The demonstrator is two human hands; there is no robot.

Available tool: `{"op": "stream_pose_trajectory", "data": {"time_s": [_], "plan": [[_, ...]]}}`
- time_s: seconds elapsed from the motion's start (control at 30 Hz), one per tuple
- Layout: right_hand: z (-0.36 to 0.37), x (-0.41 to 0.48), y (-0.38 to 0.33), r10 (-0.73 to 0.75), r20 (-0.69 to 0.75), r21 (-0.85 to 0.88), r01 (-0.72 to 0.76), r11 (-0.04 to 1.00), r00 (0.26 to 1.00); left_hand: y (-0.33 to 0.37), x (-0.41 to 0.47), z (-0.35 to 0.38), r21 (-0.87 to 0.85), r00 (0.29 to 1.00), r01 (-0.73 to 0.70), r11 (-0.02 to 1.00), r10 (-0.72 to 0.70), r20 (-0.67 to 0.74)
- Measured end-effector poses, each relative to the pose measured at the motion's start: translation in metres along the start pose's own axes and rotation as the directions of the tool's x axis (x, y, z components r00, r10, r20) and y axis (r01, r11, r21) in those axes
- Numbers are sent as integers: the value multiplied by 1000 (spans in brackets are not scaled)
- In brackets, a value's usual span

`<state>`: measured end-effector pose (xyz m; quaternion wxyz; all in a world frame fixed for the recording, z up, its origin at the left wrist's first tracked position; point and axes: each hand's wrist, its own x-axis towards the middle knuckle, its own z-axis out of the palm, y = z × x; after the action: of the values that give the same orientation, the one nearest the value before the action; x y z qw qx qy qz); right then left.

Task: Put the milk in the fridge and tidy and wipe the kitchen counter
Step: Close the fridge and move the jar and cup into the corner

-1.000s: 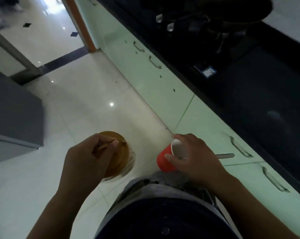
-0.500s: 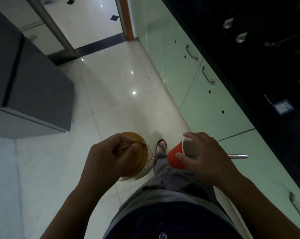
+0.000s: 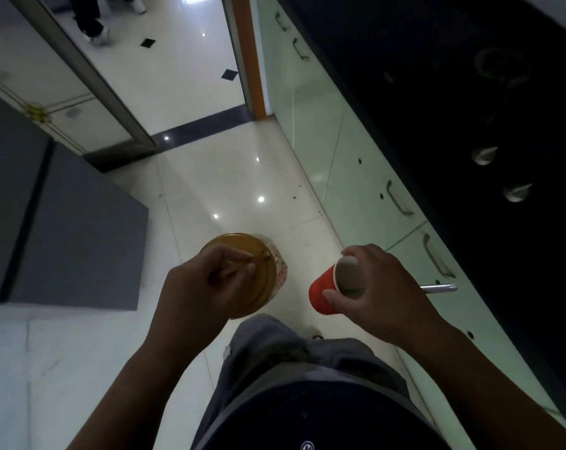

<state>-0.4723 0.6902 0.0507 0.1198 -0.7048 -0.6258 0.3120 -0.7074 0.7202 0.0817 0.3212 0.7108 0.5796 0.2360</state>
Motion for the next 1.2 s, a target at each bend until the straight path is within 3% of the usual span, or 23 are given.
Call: {"op": "stream_pose_trajectory", "data": {"time_s": [0.2, 0.57, 0.8, 1.03, 1.2], "plan": [[-13, 116, -27, 70, 2, -11, -70, 997, 998, -24, 145, -25, 50, 997, -60, 997, 57, 45], [-80, 324, -101, 185, -167, 42, -180, 983, 968, -31, 389, -86, 28, 954, -227, 973, 217, 205], [-115, 443, -92, 310, -170, 134, -289, 948, 936, -24, 551, -94, 36, 954, -254, 966, 245, 172], [-192, 587, -80, 251, -247, 164, -215, 963, 936, 10, 699, -89, 4, 930, -298, 955, 289, 229], [-238, 648, -59, 293, -270, 136, -265, 955, 917, 42, 787, -85, 1, 896, -400, 916, 391, 210]]}}
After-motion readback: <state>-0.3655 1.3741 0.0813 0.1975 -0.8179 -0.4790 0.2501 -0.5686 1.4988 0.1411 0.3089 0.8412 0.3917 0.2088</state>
